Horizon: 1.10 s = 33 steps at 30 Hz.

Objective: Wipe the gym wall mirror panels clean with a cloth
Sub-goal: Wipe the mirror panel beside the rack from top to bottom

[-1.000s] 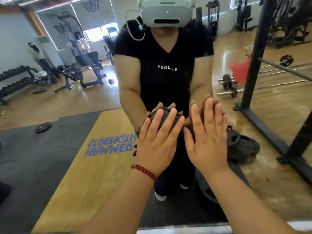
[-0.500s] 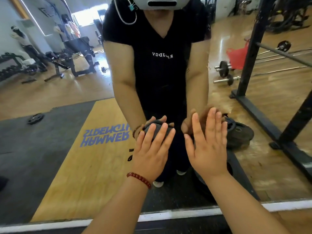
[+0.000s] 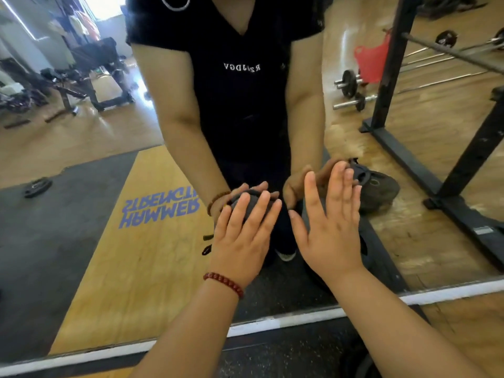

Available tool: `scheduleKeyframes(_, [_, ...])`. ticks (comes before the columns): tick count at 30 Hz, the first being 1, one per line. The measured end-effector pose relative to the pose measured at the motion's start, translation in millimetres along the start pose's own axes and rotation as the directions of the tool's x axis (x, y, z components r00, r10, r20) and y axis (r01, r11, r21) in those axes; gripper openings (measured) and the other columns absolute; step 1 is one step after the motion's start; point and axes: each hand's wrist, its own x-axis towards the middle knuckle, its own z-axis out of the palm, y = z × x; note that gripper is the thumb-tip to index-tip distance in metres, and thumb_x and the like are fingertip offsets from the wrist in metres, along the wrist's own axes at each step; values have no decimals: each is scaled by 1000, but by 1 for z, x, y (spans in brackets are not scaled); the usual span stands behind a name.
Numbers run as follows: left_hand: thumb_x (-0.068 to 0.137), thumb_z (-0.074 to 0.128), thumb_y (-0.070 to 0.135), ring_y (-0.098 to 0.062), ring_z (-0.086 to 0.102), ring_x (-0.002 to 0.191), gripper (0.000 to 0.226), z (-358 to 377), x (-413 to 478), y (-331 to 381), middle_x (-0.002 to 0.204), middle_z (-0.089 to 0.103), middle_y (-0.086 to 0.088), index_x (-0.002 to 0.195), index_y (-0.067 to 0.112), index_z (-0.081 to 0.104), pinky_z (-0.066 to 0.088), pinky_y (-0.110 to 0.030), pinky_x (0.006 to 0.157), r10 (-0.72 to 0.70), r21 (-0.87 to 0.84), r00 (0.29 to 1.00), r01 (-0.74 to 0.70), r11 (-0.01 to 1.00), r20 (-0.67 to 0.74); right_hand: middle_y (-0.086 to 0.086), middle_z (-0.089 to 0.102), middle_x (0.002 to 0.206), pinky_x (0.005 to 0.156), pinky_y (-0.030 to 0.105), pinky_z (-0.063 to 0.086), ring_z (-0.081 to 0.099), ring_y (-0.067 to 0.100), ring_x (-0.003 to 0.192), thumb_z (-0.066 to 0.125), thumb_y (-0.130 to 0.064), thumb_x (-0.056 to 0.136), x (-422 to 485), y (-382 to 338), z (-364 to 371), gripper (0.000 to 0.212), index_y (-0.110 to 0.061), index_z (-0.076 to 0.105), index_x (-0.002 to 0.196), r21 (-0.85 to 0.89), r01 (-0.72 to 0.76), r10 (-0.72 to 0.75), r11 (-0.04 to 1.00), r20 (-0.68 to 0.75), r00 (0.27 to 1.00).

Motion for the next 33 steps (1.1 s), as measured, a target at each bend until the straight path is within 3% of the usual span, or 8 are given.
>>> scheduleKeyframes(5, [98, 53, 27, -27, 5, 151, 58, -13, 59, 3, 156, 24, -6, 151, 22, 29, 4, -43, 123, -213, -178, 959, 179, 967, -189, 6, -23, 162, 122, 52, 1, -13, 29, 152, 48, -37, 101, -8, 1, 12, 80, -24, -6, 158, -5, 11, -11, 1000, -60, 998])
scheduleKeyframes(8, [97, 50, 27, -27, 4, 152, 58, 8, 44, 8, 158, 19, -3, 151, 22, 31, 4, -43, 123, -103, -123, 965, 75, 990, -240, 4, -21, 163, 122, 51, 1, -11, 27, 152, 42, -38, 103, -21, 1, 27, 74, -25, -5, 158, 5, -17, 17, 1000, -112, 994])
scheduleKeyframes(12, [95, 51, 29, -27, 0, 153, 70, 44, -41, 13, 166, 1, -1, 157, 22, 19, 4, -43, 123, 149, 13, 986, -148, 989, -76, 2, -18, 164, 122, 51, 2, -11, 26, 152, 34, -39, 106, -45, 14, 53, 67, -23, -4, 158, -30, 19, -23, 999, -152, 988])
scheduleKeyframes(14, [94, 53, 29, -26, 2, 153, 71, 50, -60, 14, 166, 2, -1, 157, 23, 21, 6, -44, 123, 134, 40, 989, -132, 990, -63, 2, -17, 164, 122, 50, 0, -11, 25, 152, 35, -38, 105, -53, 21, 63, 67, -21, -3, 159, -59, 62, -72, 996, -169, 983])
scheduleKeyframes(18, [96, 53, 28, -27, 15, 150, 56, 45, -33, 27, 159, 26, -2, 150, 25, 38, 11, -45, 121, -52, -105, 977, 31, 994, -208, 1, -17, 164, 122, 49, -2, -11, 23, 152, 33, -36, 105, -67, 26, 86, 66, -20, -2, 159, -86, 93, -110, 992, -230, 967])
scheduleKeyframes(21, [100, 49, 29, -32, 26, 144, 46, 50, -19, 37, 156, 32, -2, 146, 22, 47, 11, -46, 121, -133, -151, 940, 89, 985, -314, 2, -9, 165, 122, 51, 2, -5, 24, 152, 34, -34, 105, -83, 23, 105, 63, -17, 4, 159, -64, 66, -83, 996, -303, 950])
scheduleKeyframes(26, [96, 52, 20, -30, 23, 147, 53, 95, -82, 62, 158, 27, 1, 149, 22, 43, 15, -47, 121, -81, -109, 936, 46, 993, -343, 10, 11, 163, 122, 55, 6, 6, 27, 153, 42, -32, 102, -132, 25, 141, 61, -14, 18, 155, 22, -8, 16, 1000, -352, 936])
scheduleKeyframes(33, [98, 46, 23, -27, 24, 146, 49, 163, -193, 98, 156, 36, 0, 147, 25, 45, 17, -44, 121, 28, -18, 967, -34, 999, -253, 5, -1, 166, 123, 51, 3, 0, 26, 153, 38, -37, 101, -224, 51, 212, 66, -15, 12, 158, -23, 6, -12, 1000, -268, 963])
